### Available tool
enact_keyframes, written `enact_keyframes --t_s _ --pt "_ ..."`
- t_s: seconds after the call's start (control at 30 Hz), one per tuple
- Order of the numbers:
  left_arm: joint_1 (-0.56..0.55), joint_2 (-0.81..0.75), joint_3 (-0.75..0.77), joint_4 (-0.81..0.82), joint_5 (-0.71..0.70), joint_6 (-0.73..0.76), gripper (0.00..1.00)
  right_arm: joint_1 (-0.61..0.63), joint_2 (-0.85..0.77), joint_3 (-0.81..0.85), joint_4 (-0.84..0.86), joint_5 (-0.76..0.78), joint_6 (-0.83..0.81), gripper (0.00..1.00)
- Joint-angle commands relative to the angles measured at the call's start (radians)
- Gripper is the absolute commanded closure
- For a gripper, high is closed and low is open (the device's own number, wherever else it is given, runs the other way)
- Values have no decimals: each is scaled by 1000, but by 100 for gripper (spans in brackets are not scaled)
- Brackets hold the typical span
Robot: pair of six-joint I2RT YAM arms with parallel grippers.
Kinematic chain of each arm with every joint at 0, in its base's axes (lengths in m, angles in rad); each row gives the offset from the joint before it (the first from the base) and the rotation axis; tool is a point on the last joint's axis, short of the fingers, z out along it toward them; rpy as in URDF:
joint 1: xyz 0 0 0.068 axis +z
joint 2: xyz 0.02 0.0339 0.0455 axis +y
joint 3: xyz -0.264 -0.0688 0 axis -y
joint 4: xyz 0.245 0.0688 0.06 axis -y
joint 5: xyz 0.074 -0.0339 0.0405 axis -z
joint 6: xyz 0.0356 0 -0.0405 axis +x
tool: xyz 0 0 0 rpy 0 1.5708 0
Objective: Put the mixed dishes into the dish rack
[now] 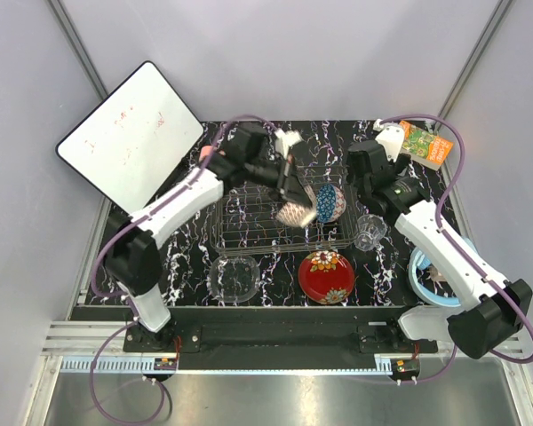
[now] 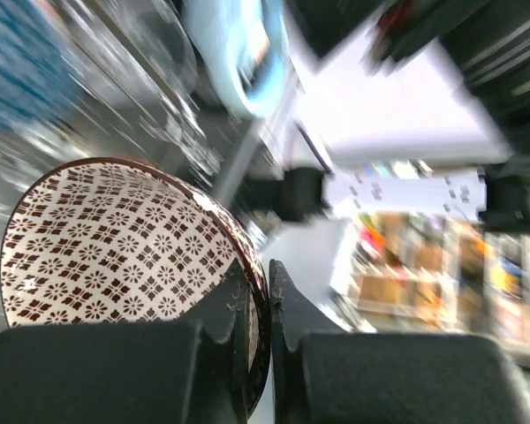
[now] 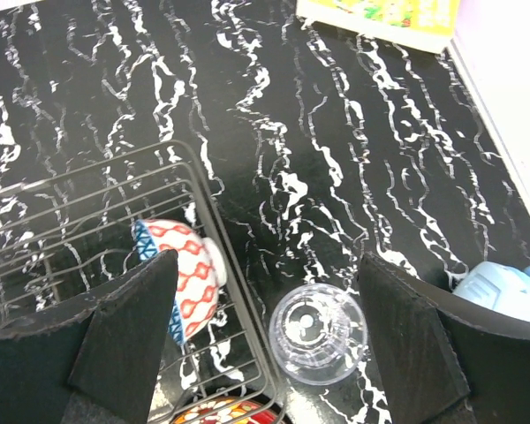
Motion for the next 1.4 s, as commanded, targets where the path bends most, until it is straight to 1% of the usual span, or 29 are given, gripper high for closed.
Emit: enact_keyframes --t_s 0.0,0.03,0.07,0.1,0.13,0.17,0.23,0.27,0.3,0.33,0.43,0.53,0.7,0.83,0.9,1.07,1.2,1.37 --pt "-83 -13 -63 264 124 -216 100 -16 -28 57 -21 52 16 11" --pt "-93 -9 -80 306 127 -290 100 -16 -28 58 -23 51 19 11" --pt "-100 3 -96 400 137 -330 100 -16 -28 58 -26 52 22 11" --pt "-111 11 -126 456 138 -373 100 -16 -29 60 -29 51 29 11" --pt "-117 17 -139 510 138 -455 100 -16 -31 60 -31 48 31 11" --pt "-120 33 -148 612 137 -493 100 -16 -31 61 -35 46 31 11" --pt "-125 54 -172 720 128 -587 100 -14 -31 61 -40 45 34 11" --pt "-123 80 -174 807 121 -617 100 -16 -31 61 -41 43 33 11" --pt "-122 95 -176 853 120 -649 100 -14 -31 61 -42 42 31 11" --pt "-122 111 -177 943 117 -712 100 -16 -31 61 -45 42 28 11" --pt "-117 174 -194 1120 80 -830 100 -16 -34 63 -43 37 17 11" --pt "-111 238 -188 1197 48 -896 100 -14 -34 74 -46 35 13 11" --pt "-105 287 -206 1196 -1 -890 100 -16 -32 83 -48 45 0 11" --pt "-105 280 -226 1130 -35 -832 100 -16 -20 92 -46 34 0 11" --pt "-102 277 -246 1110 -69 -806 100 -14 -17 95 -46 22 3 11" --pt "-103 278 -265 1003 -159 -743 100 -14 -23 92 -48 -6 16 11" --pt "-103 301 -255 983 -187 -749 100 -14 -32 80 -45 -21 20 11" --pt "-103 317 -266 1000 -196 -780 100 -16 -35 68 -45 -31 25 11"
